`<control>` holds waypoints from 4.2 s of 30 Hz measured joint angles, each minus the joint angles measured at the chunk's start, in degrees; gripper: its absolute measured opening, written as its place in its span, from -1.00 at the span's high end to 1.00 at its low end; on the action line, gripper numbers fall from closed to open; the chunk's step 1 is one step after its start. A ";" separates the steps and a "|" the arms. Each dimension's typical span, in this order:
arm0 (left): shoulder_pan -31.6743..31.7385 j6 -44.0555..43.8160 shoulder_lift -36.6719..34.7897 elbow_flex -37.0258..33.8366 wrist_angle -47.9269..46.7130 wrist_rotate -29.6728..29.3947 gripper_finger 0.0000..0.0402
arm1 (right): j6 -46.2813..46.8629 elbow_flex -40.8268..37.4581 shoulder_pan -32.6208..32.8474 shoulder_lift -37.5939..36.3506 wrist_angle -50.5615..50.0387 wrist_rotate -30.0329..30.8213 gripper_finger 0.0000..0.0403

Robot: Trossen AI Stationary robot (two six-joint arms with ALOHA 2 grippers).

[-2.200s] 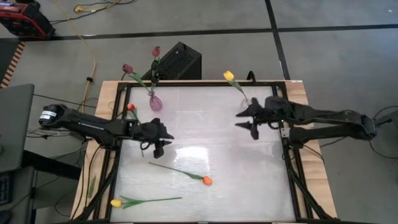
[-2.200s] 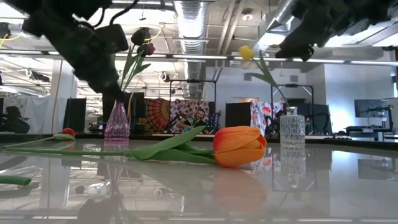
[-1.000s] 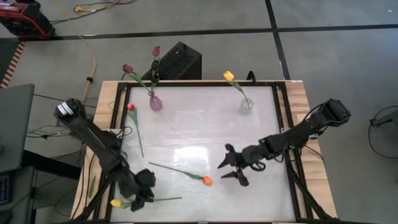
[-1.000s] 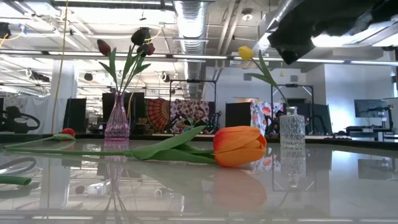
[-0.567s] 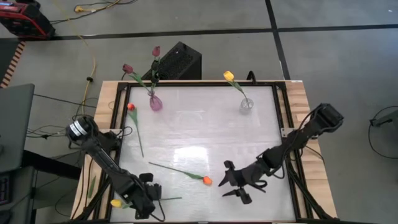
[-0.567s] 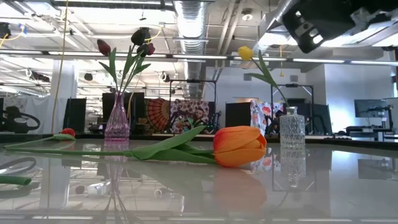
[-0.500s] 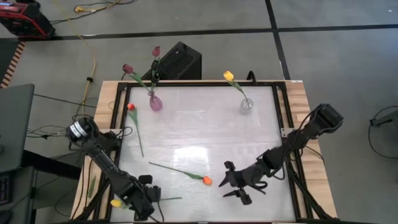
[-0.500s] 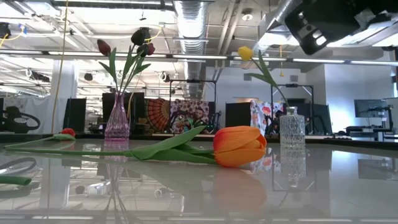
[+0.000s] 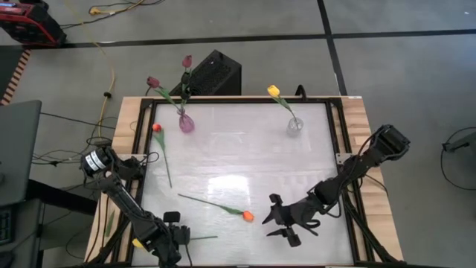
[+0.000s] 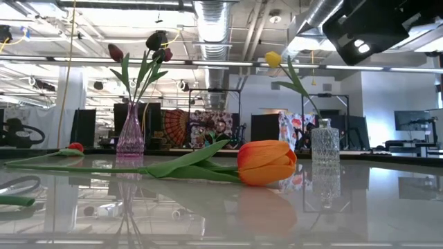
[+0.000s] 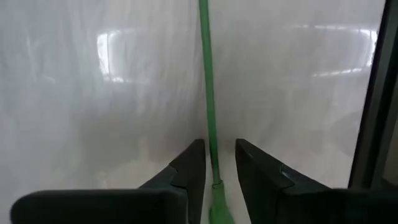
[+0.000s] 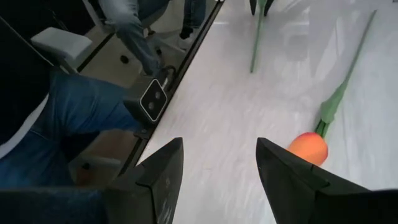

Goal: Sort flowers into vase by color
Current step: Put the yellow tulip into the transparent vase

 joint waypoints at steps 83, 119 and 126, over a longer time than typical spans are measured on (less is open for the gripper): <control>40.26 -1.76 -18.98 2.05 21.85 1.61 1.00 | -70.50 12.74 -13.53 0.17 -11.42 33.63 0.28; 38.35 29.47 -28.36 -1.11 23.78 -13.97 0.44 | -37.87 -23.27 -16.64 -33.35 11.63 8.37 0.88; 35.14 37.61 -25.93 -8.09 40.12 -14.73 0.44 | -34.58 -35.52 -31.16 -42.77 36.94 8.63 0.88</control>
